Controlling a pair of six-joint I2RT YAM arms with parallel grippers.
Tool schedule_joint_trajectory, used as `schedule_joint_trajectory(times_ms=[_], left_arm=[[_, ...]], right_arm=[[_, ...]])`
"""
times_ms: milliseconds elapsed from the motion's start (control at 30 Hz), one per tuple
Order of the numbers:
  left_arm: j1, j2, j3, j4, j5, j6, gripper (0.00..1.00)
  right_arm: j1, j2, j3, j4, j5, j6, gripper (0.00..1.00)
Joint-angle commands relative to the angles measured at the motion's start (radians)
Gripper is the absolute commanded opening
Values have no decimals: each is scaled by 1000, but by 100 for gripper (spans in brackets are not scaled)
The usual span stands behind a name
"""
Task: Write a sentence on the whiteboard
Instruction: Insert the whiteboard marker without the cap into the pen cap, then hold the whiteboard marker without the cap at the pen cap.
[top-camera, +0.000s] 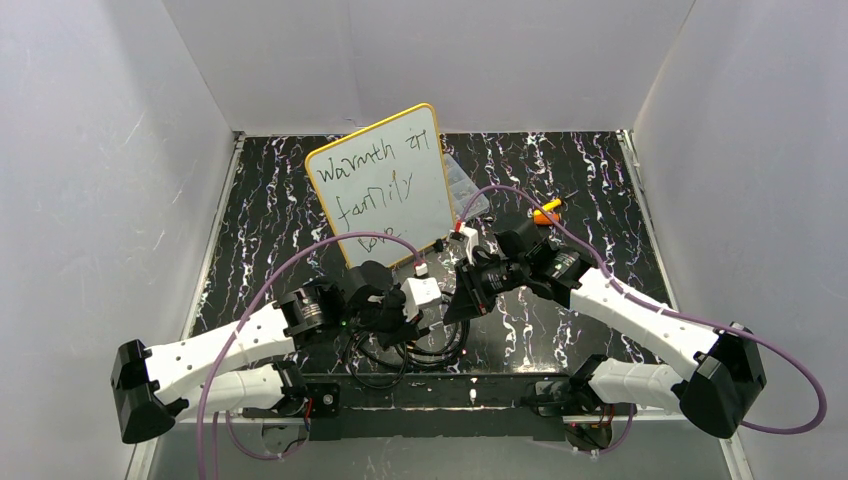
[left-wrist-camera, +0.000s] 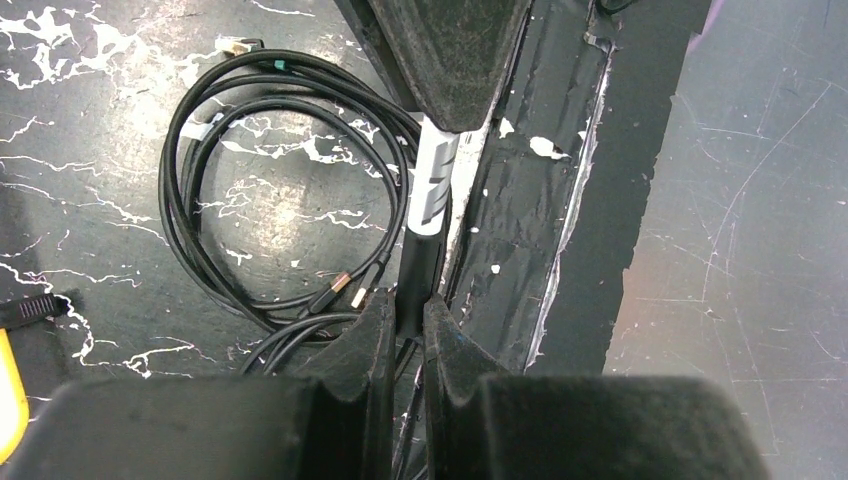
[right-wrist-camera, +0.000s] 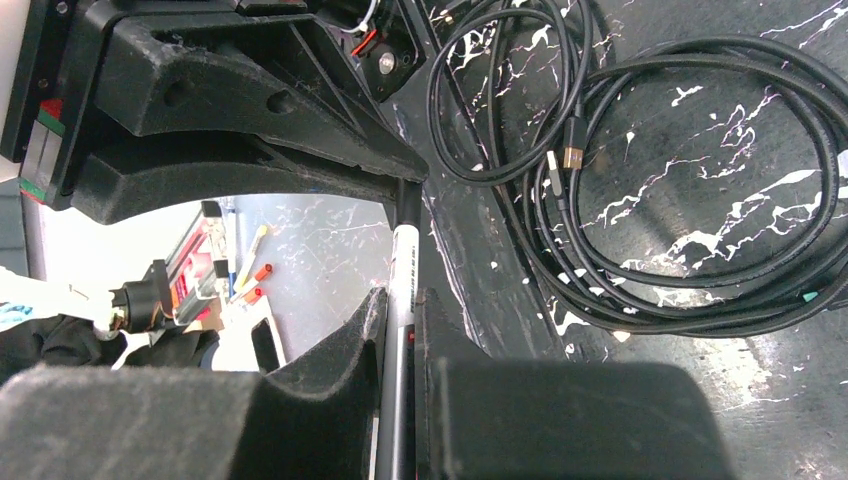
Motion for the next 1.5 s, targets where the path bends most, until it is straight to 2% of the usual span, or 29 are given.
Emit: schedule_joint_trajectory(times_ms=[0,567,700,867,933,1033,1100,1267,1300,1467], left_arm=[[15,-24,143,557,21,-13,0],[35,-11,151,580,57,-22,0],[35,-45,178,370,34,54,0],[35,-117,189,105,-73,114,0],[35,-153,188,27,-142,117,5],[36,-213,175,-29,-236,108,25],[36,-237,176,-60,-282,95,32],[38,-271,194,-72,-324,1,62],[39,-272,201,-71,-336,-31,65],[45,-247,247,-61,-397,-399,74]], right_arm=[[90,34,-30,111,-72,41,1],[109,5,-44,120,-32,54,1],[109,-41,-19,67,43,0,1],[109,-127,-29,105,145,7,1],[108,-161,-32,114,195,12,1],[109,-218,-45,135,267,19,1],[109,-256,-61,162,311,29,1],[109,-336,-93,237,396,54,1],[108,-355,-99,252,412,59,1],[108,-492,-197,464,482,130,1]])
